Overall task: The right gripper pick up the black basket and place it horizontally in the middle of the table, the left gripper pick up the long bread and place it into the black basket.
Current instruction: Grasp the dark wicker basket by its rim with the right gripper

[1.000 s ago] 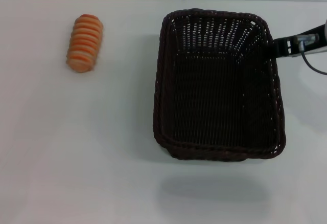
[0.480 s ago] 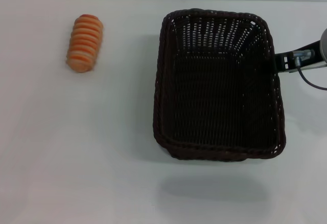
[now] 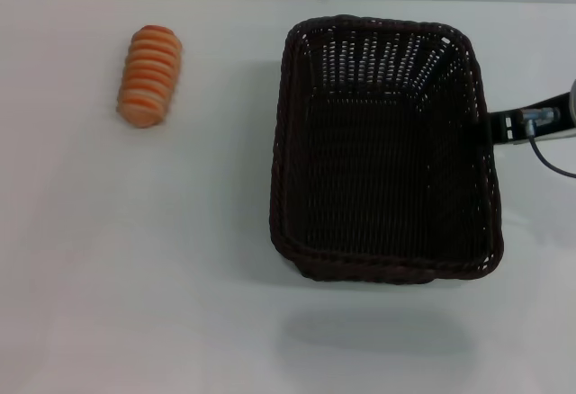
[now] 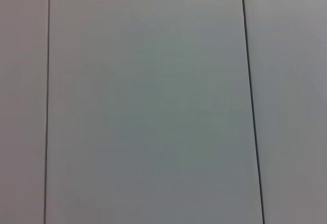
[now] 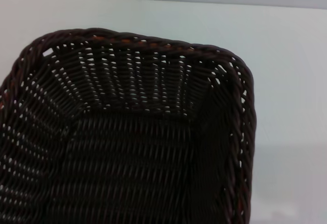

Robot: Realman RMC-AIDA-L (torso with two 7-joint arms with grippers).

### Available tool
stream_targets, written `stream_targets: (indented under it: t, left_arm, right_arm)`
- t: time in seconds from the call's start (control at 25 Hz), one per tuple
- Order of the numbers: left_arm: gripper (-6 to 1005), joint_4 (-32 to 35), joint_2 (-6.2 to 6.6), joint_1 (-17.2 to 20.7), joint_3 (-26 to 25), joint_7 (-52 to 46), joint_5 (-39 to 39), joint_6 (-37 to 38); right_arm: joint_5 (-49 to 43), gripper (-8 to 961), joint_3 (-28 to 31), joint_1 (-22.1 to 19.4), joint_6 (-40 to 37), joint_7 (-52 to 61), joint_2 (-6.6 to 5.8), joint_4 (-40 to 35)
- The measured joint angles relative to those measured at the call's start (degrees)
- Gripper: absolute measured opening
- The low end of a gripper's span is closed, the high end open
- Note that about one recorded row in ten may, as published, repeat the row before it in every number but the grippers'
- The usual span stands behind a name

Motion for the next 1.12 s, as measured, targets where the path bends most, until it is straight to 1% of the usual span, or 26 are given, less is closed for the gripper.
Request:
stream_targets:
  t: [0.2, 0.4, 0.6, 0.8, 1.12]
  left_arm:
    - [839, -0.1, 0.00, 0.1, 0.0, 0.4, 0.0, 0.1]
    - [839, -0.1, 0.00, 0.2, 0.0, 0.4, 0.0, 0.2]
    - [839, -0.1, 0.00, 0.3, 0.0, 0.4, 0.0, 0.5]
    - [839, -0.1, 0.03, 0.4, 0.0, 0.4, 0.0, 0.5]
    - [838, -0.4, 0.08, 0.4, 0.0, 0.5, 0.0, 0.5]
  right_arm:
    - [0.0, 641, -1.8, -1.0, -2.5, -0.2, 0.04, -0.3]
    - [0.0, 641, -3.2, -1.0, -4.3, -0.2, 0.03, -1.0]
    - [0.0, 640, -4.0, -1.2, -5.2, -0.2, 0.02, -1.8]
    - [0.0, 640, -4.7, -2.4, -7.2, -0.1, 0.03, -3.1]
    - [0.0, 641, -5.2, -3.1, -9.1, -0.1, -0.06, -3.4]
